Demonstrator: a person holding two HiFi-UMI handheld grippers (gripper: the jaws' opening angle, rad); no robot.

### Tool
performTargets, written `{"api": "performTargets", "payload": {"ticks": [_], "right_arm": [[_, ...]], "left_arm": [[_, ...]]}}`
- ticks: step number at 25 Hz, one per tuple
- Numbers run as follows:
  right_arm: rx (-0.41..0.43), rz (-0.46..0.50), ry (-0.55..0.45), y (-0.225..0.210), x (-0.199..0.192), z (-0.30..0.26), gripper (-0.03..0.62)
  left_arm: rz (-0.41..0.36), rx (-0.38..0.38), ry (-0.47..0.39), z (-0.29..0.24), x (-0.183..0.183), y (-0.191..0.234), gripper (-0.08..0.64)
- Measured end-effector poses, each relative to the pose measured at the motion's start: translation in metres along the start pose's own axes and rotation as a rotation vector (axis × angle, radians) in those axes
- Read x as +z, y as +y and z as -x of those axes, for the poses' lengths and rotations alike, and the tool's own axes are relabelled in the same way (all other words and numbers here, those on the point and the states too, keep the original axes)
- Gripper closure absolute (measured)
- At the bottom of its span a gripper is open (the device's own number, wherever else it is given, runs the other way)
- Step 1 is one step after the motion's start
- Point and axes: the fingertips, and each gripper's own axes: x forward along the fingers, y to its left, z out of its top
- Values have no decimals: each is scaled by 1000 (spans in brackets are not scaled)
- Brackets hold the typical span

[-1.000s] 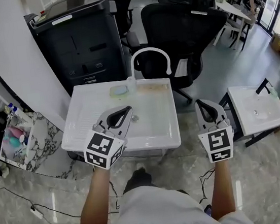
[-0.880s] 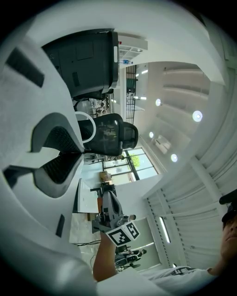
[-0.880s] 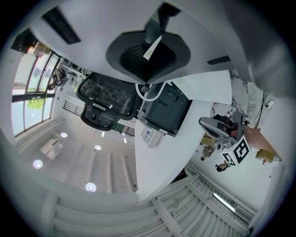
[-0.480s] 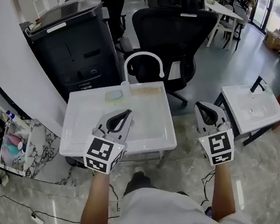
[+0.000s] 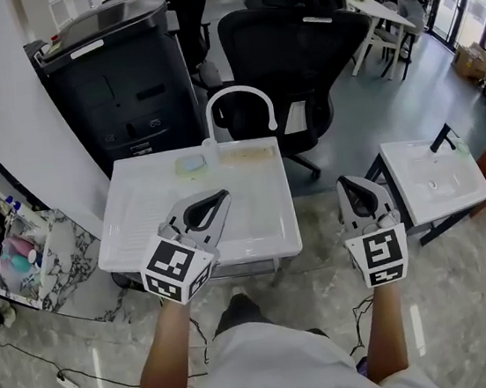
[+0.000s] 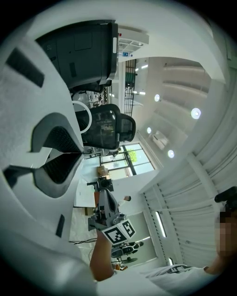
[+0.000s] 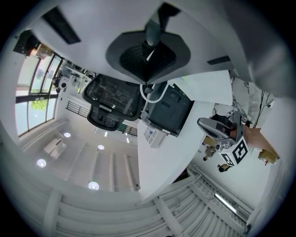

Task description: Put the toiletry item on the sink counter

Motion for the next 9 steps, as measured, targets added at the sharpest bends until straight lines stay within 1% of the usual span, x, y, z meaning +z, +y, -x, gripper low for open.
{"api": "performTargets", "payload": {"ticks": [9], "right_arm": [[5,-24,0,4,-9,2,595]], "left_arm": [[14,-24,1,-3,1,-7,549]]}}
